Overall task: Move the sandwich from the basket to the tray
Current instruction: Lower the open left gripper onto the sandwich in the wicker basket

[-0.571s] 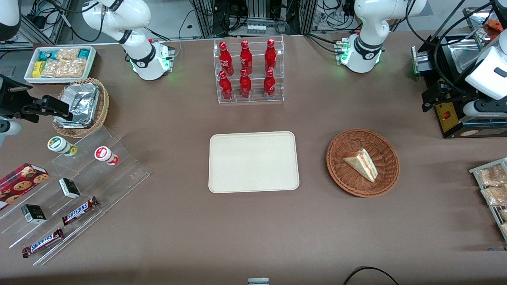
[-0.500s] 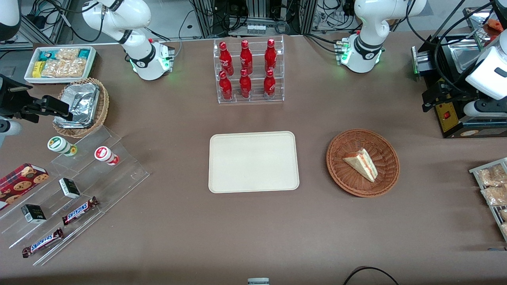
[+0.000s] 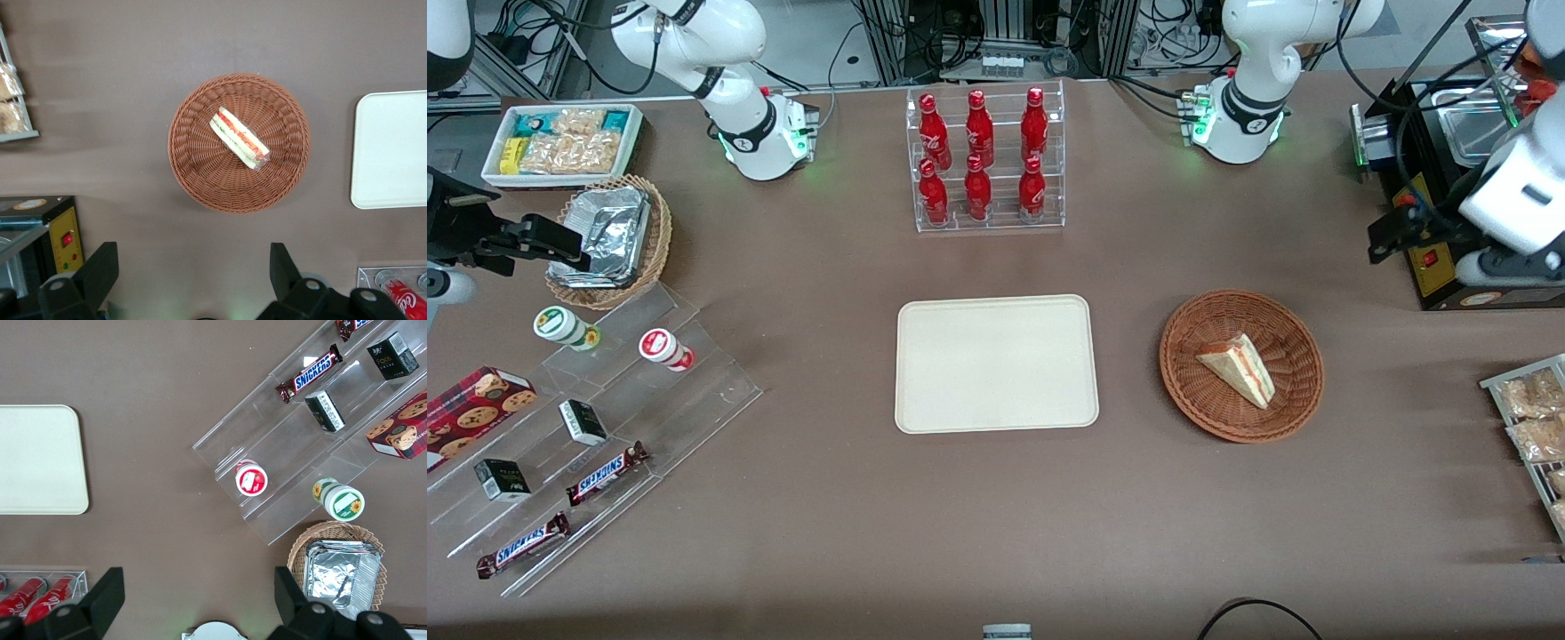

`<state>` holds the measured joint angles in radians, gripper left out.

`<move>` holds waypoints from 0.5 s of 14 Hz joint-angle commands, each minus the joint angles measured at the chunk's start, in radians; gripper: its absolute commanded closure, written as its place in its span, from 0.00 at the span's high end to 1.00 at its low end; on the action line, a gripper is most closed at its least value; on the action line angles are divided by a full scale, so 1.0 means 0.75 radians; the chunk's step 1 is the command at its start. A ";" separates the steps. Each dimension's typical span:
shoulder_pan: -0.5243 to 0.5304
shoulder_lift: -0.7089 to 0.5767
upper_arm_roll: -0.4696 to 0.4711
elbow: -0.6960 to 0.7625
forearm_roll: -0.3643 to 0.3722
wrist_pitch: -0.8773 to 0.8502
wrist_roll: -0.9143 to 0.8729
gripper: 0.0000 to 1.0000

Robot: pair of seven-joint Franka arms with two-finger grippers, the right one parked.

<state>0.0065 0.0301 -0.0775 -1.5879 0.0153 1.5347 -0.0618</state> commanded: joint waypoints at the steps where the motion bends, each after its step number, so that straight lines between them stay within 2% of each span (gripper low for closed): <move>1: -0.011 0.034 -0.003 -0.130 0.018 0.143 -0.105 1.00; 7: -0.039 -0.024 -0.015 -0.621 -0.002 0.750 -0.443 1.00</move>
<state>-0.0115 0.0712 -0.0886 -1.8996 0.0151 1.9572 -0.3133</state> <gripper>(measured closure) 0.000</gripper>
